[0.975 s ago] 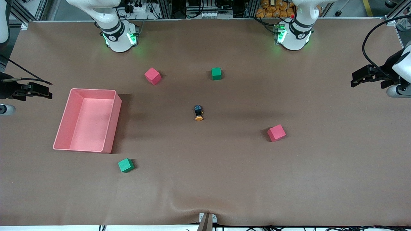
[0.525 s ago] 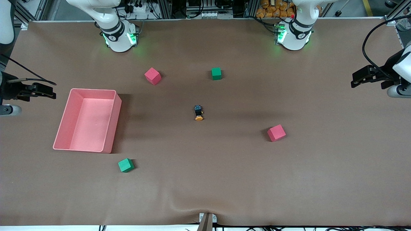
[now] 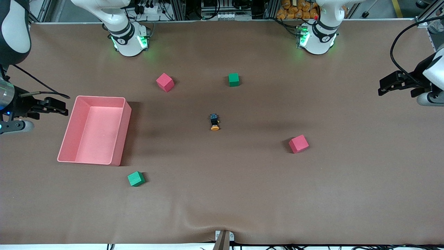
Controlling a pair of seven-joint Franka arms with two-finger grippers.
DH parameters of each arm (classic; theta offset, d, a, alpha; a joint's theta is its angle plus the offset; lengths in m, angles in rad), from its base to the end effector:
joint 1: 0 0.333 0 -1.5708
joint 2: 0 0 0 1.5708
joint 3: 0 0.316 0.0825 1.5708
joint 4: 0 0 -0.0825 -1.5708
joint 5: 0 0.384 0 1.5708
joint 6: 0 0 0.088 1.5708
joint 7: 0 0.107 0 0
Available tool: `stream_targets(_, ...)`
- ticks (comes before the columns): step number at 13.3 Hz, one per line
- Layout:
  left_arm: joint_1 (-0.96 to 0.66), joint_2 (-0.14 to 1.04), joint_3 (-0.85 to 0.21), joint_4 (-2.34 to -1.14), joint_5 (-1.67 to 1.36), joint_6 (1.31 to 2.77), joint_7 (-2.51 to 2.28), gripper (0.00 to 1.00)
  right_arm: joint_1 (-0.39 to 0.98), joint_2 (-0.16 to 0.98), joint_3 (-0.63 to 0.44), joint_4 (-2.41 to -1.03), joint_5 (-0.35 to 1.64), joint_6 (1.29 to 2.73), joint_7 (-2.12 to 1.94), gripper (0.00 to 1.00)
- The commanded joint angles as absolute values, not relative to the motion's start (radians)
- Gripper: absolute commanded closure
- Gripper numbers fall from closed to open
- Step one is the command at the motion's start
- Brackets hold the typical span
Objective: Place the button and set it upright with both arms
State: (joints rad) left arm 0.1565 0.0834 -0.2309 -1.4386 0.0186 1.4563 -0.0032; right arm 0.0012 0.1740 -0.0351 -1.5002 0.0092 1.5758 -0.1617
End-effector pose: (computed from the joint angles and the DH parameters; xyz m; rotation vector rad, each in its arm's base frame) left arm 0.5672 -0.0340 0.6308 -3.1362 0.1090 0.0996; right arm 0.6032 -0.0178 0.5573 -3.1188 -0.1991 0.1525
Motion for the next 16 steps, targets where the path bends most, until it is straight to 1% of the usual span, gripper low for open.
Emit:
stream_targets(1,0.153,0.084,-0.241,-1.431,0.04,1.459,-0.009,0.0,-0.003,0.169,-0.034,-1.493,0.003,1.578,-0.152,0.0)
stream_targets(4,0.144,0.095,-0.242,-1.427,0.032,1.463,-0.014,0.0,-0.008,0.158,-0.04,-1.479,0.034,1.58,-0.153,0.0)
stream_targets(5,0.141,0.125,-0.245,-1.424,0.025,1.469,-0.026,0.0,-0.009,0.156,-0.041,-1.474,0.035,1.577,-0.153,0.0)
stream_targets(7,0.073,0.211,-0.253,-1.417,0.021,1.485,-0.079,0.0,-0.008,0.14,-0.055,-1.467,0.038,1.578,-0.161,0.0)
stream_targets(9,-0.007,0.286,-0.253,-1.399,0.021,1.544,-0.171,0.0,-0.009,0.13,-0.058,-1.434,0.038,1.565,-0.167,0.0)
stream_targets(13,-0.199,0.457,-0.253,-1.318,0.021,1.627,-0.493,0.0,-0.011,0.132,-0.078,-1.436,0.041,1.557,-0.179,0.0)
stream_targets(16,-0.352,0.593,-0.255,-1.273,0.021,1.773,-0.719,0.0,-0.009,0.129,-0.081,-1.436,0.041,1.555,-0.178,0.0)
